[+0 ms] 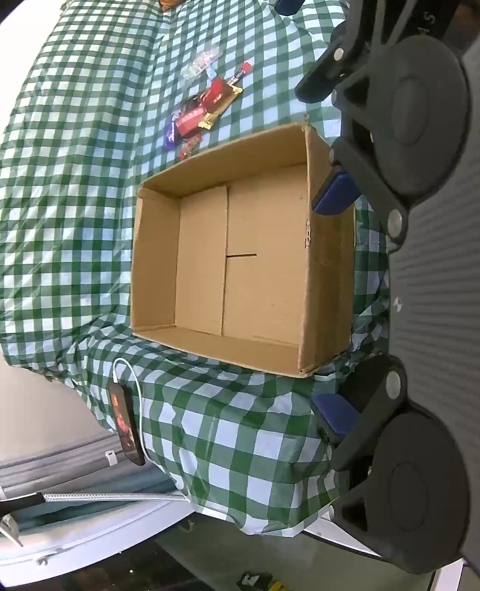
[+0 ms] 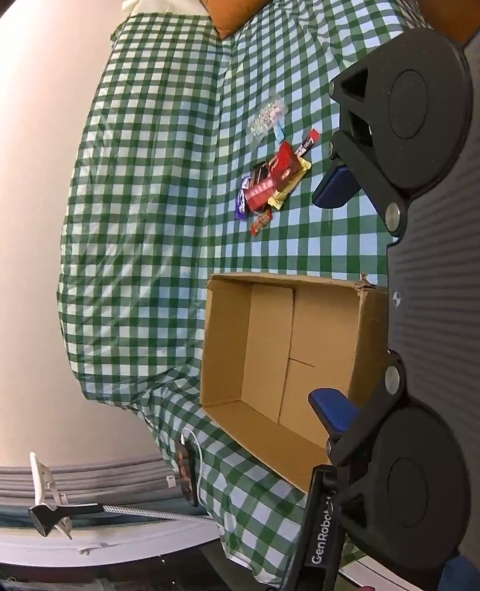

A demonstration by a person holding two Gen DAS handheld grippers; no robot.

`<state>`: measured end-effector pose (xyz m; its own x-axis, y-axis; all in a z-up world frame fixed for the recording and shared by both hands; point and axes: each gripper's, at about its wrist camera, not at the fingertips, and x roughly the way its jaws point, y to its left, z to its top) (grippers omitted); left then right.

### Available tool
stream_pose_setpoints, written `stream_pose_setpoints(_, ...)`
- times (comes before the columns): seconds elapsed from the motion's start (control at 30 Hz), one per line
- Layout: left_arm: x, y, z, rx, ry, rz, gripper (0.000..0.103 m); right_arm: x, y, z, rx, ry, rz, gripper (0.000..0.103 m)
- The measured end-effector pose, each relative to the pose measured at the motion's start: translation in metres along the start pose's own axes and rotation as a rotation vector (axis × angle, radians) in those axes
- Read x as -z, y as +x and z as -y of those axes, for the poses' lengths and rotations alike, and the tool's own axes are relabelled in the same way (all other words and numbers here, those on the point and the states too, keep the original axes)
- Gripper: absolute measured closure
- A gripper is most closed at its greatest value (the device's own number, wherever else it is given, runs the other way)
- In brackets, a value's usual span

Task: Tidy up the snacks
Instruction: 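Move both grippers from the box toward the snack pile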

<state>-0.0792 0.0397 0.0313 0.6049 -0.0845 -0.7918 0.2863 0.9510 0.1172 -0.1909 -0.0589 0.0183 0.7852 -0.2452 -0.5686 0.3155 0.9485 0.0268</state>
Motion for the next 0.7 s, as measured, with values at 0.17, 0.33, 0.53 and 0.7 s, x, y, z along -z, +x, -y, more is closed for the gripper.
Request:
stream_pose_setpoints(0.17, 0.002, 0.008, -0.001, 0.0, 0.009, -0.011, 0.0, -0.001, 0.006, -0.002, -0.001, 0.01, -0.021, 0.0)
stream_pose_setpoints(0.33, 0.005, 0.01, -0.003, -0.001, 0.013, -0.01, 0.0, 0.002, 0.009, 0.003, -0.011, 0.013, -0.029, 0.0)
stream_pose_setpoints(0.53, 0.007, 0.013, -0.007, 0.005, 0.011, -0.019, 0.0, -0.004, 0.009, -0.002, -0.007, 0.013, -0.048, 0.0)
stream_pose_setpoints(0.7, 0.009, 0.014, -0.007, 0.004, 0.011, -0.021, 0.0, 0.005, 0.011, 0.0, -0.006, 0.013, -0.042, 0.0)
